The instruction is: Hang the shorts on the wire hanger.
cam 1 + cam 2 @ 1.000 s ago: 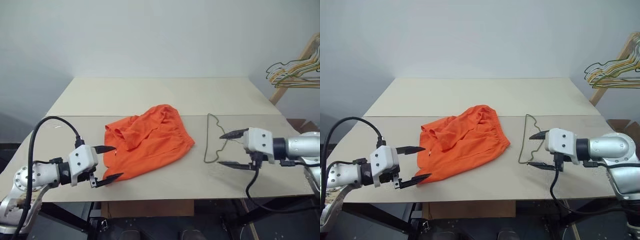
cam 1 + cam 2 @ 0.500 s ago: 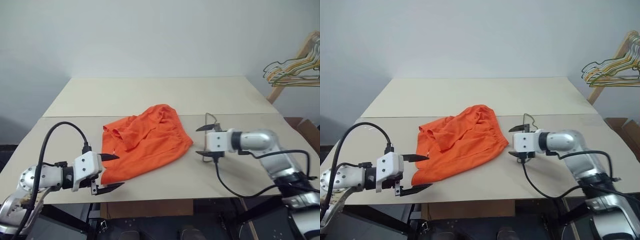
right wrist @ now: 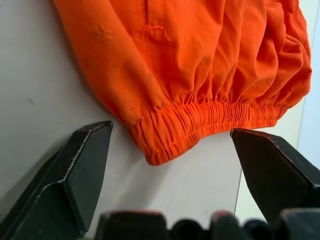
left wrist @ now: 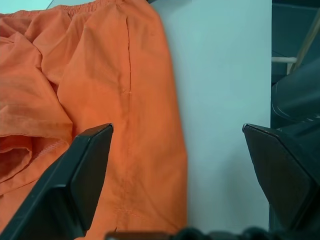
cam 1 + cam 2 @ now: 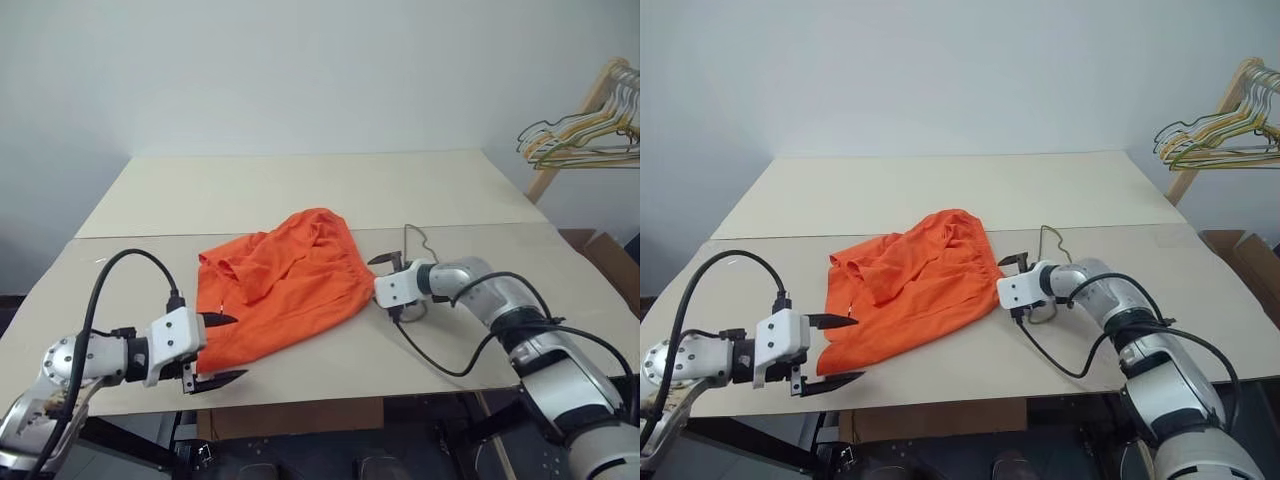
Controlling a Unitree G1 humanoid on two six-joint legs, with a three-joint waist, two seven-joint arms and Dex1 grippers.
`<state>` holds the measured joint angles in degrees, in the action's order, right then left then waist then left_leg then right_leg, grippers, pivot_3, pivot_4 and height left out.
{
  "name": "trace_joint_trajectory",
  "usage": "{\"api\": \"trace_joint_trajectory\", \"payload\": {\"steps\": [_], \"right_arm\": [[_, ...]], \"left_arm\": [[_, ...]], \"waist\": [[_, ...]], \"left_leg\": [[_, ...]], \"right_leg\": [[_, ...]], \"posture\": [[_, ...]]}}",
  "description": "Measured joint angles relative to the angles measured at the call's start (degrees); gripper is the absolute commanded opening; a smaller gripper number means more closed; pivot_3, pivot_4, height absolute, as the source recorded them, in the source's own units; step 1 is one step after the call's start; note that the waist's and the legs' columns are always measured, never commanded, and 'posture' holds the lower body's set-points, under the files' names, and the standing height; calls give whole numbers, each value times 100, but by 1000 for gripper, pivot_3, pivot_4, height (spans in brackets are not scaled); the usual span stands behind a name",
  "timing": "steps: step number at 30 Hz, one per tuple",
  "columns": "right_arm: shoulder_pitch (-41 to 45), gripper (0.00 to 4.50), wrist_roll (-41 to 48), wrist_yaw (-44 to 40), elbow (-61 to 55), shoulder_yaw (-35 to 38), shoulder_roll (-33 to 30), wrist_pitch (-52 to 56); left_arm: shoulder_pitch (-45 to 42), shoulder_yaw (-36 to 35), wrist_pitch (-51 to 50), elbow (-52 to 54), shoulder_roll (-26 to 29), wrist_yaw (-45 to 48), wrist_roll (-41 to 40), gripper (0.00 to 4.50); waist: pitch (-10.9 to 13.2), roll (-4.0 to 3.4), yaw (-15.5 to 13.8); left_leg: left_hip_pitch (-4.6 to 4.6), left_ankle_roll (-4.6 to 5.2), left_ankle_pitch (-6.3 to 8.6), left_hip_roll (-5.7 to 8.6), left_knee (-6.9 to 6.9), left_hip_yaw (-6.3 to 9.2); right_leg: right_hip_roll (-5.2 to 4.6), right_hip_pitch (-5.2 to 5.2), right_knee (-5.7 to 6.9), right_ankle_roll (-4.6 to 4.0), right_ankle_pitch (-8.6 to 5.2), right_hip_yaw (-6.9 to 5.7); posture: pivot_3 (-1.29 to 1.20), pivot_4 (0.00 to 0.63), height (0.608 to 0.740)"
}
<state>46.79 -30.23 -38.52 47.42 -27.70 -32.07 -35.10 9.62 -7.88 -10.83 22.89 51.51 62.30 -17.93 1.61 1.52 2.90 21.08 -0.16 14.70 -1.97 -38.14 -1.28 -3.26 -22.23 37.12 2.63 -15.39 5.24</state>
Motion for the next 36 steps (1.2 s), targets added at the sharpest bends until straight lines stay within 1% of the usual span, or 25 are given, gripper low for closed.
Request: {"api": "trace_joint_trajectory", "payload": {"steps": [1,3,7,11,12,16,24,28,33,36], "right_arm": [[40,3875,-1,16,129,-14,62,-60],[63,3216,-8,59,302,-59,142,-201],[99,1652,-19,67,533,-106,223,-363],[141,188,-43,38,674,-130,271,-424],[145,33,-43,33,690,-129,277,-433],[144,33,-3,-36,696,-124,285,-439],[51,33,31,-170,454,-88,295,-264],[-30,33,34,-188,288,-77,290,-191],[-110,33,73,-254,126,-78,289,-179],[-168,0,119,-283,29,-77,285,-161]], "left_arm": [[28,-1,0,3,9,-3,5,4500],[75,-1,0,3,32,-5,22,4500],[77,3,10,-161,128,-50,272,4500],[-116,219,138,-683,205,-110,728,4500],[-184,282,208,-837,210,-108,812,4500],[-400,424,429,-1206,210,29,888,4500],[-944,733,925,-2002,217,776,851,4500],[-1197,1107,1353,-2512,219,757,1326,4500],[-1406,1220,1577,-2704,220,776,1437,4500],[-1456,1281,1578,-2729,220,773,1487,3928]], "waist": [[0,1,6],[-1,0,31],[0,0,71],[0,-1,90],[0,-1,94],[0,-1,110],[0,-2,134],[-1,-2,162],[-4,-5,218],[-10,-15,253]], "left_leg": [[-2,0,0,-1,0,1],[-2,0,0,-1,1,2],[-2,0,0,0,2,4],[-2,0,0,1,3,5],[-2,0,0,1,4,6],[0,0,0,2,4,6],[0,0,0,2,5,7],[0,0,0,1,5,7],[-1,0,0,3,5,10],[-1,0,0,5,5,12]], "right_leg": [[1,2,1,0,0,0],[1,2,2,0,0,0],[1,1,2,0,0,-1],[1,1,3,0,0,-3],[0,1,3,0,0,-4],[-2,0,2,0,0,-4],[-2,-1,4,0,0,-5],[-1,-1,5,0,0,-5],[-4,0,8,0,0,-6],[-6,2,8,1,0,-7]], "posture": [[34,0,740],[35,0,740],[34,0,740],[28,0,740],[20,0,740],[6,0,740],[-22,0,740],[-26,0,740],[-33,0,740],[-35,0,740]]}}
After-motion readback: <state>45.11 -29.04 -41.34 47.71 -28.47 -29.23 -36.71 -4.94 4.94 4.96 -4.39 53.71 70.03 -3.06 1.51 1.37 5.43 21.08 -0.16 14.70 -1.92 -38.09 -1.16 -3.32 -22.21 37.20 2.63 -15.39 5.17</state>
